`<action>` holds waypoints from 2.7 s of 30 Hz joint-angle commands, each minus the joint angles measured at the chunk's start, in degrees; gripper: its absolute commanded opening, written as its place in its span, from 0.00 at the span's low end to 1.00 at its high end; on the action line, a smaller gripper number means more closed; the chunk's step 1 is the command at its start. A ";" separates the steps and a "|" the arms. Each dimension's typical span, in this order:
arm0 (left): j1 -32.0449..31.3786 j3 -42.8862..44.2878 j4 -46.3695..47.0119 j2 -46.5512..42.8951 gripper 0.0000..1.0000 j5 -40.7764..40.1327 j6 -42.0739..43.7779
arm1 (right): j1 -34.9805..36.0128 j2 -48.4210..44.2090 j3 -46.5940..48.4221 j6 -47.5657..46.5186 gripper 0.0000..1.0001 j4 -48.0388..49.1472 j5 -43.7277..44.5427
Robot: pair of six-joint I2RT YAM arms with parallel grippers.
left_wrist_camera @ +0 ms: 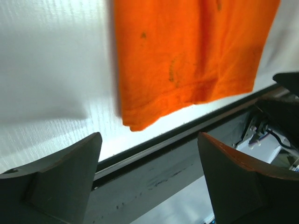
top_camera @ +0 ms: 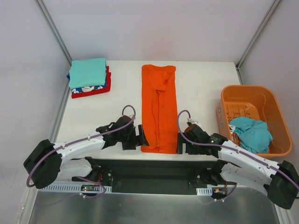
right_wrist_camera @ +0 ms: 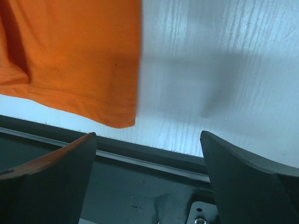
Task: Fold and stack the t-shirts
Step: Grab the bottom of the folded rectangular tshirt with both arms, then fold the folded rectangular tshirt in 1/3 of the way
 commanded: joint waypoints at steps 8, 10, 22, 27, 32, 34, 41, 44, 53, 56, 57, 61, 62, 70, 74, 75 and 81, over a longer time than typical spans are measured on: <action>-1.88 4.94 1.74 13.21 0.38 -2.69 -2.52 | -1.66 4.30 -0.63 1.96 0.97 7.32 -3.57; -1.88 4.94 1.74 14.18 0.28 -2.08 -2.17 | -1.93 5.01 -0.98 2.05 0.94 8.29 -4.28; -3.29 2.48 1.56 11.90 0.00 -1.64 -4.01 | -2.37 10.90 -3.26 3.54 0.28 12.60 -10.08; -6.52 -0.24 1.56 8.21 0.00 -1.98 -8.13 | -1.06 7.49 -5.63 3.81 0.01 11.46 -12.28; -10.58 -1.65 -0.11 2.41 0.00 -3.22 -11.75 | 3.34 -1.30 -6.70 6.80 0.01 6.46 -11.06; -10.67 0.35 -0.37 1.79 0.00 -4.87 -10.96 | 3.52 -4.47 -5.38 6.36 0.01 5.31 -9.66; -7.27 10.82 -2.39 1.87 0.00 -15.17 -6.31 | 1.77 -1.68 9.46 -2.42 0.00 -2.16 5.72; -1.12 14.42 -2.39 4.41 0.00 -14.30 -3.41 | -2.62 4.20 16.32 -6.90 0.01 -0.68 5.73; 10.07 29.71 -2.39 17.15 0.00 -10.60 6.00 | -10.27 25.01 35.22 -14.73 0.01 3.54 8.19; 12.18 33.76 -2.30 20.93 0.00 -11.56 6.79 | -13.95 32.74 42.40 -14.03 0.01 2.05 10.04; 12.70 35.68 -2.39 21.99 0.00 -11.04 6.97 | -14.49 34.78 44.18 -14.64 0.01 2.05 9.43; 15.95 40.18 -2.48 27.53 0.00 -7.81 8.90 | -16.60 43.23 52.44 -16.32 0.01 0.30 7.15; 16.57 40.71 -2.48 29.37 0.00 -7.35 8.99 | -17.30 45.59 54.37 -16.49 0.00 0.12 6.97; 19.30 44.40 -2.57 35.36 0.01 -6.38 9.43 | -20.56 53.61 59.48 -17.02 0.00 -0.06 3.63; 20.88 46.59 -3.09 39.40 0.16 -5.24 10.49 | -22.22 58.43 62.21 -17.72 0.04 -0.41 1.43; 21.49 47.56 -3.36 40.19 0.17 -4.19 10.57 | -22.40 59.23 62.82 -17.98 0.07 -0.41 0.82; 22.29 48.89 -4.59 41.34 0.69 -3.48 11.45 | -24.34 64.25 69.59 -19.74 0.50 -4.62 -5.60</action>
